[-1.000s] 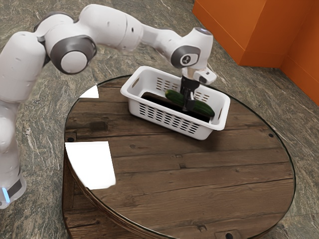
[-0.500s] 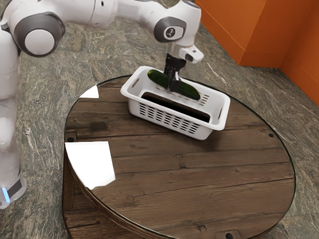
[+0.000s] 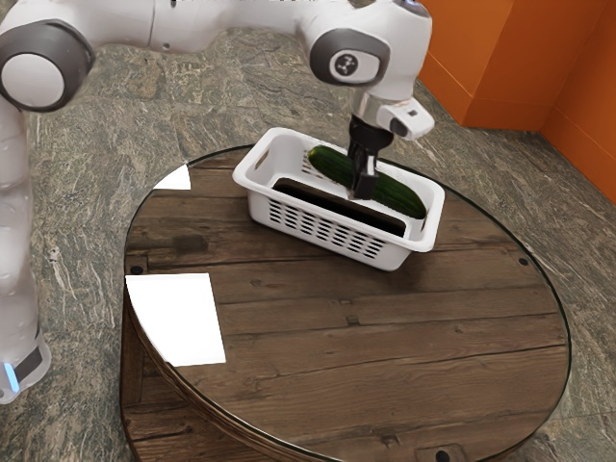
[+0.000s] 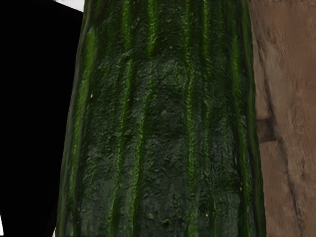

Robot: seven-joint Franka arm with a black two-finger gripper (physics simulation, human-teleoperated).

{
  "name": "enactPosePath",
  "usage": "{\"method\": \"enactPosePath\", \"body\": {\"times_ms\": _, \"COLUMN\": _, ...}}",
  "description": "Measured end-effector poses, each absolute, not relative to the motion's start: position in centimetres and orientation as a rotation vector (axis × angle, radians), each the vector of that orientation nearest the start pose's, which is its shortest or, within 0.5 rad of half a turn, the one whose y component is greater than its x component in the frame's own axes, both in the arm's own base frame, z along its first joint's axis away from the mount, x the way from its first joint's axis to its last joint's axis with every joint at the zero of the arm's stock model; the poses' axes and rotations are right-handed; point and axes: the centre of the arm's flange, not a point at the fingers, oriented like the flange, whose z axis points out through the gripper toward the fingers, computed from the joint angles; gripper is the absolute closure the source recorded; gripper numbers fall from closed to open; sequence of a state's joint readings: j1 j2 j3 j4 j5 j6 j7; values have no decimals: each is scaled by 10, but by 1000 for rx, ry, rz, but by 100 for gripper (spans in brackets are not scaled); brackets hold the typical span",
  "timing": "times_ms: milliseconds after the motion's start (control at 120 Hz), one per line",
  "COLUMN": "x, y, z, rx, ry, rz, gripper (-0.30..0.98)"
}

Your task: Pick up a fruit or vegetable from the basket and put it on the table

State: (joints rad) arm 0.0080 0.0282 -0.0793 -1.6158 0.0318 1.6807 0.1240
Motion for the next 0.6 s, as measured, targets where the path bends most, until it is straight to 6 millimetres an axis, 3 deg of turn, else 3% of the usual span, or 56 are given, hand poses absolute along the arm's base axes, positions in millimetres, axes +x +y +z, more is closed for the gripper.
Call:
{"method": "enactPosePath", "body": {"times_ms": 167, "x": 557, "y": -115, "z": 594, "rx": -3088, "ry": 388, "rz": -20, "gripper": 57}}
{"method": "enactPosePath", "body": {"times_ms": 283, "x": 544, "y": -150, "z": 558, "rx": -3084, "ry": 407, "rz": 82, "gripper": 58}}
{"method": "enactPosePath", "body": {"times_ms": 358, "x": 530, "y": -158, "z": 524, "rx": -3086, "ry": 387, "rz": 154, "gripper": 58}}
{"method": "enactPosePath", "body": {"times_ms": 433, "x": 519, "y": -164, "z": 509, "rx": -3096, "ry": 363, "rz": 164, "gripper": 57}}
{"method": "enactPosePath", "body": {"times_ms": 525, "x": 519, "y": -164, "z": 507, "rx": -3121, "ry": 315, "rz": 143, "gripper": 31}}
{"method": "enactPosePath", "body": {"times_ms": 600, "x": 523, "y": -150, "z": 510, "rx": -3146, "ry": 243, "rz": 121, "gripper": 18}}
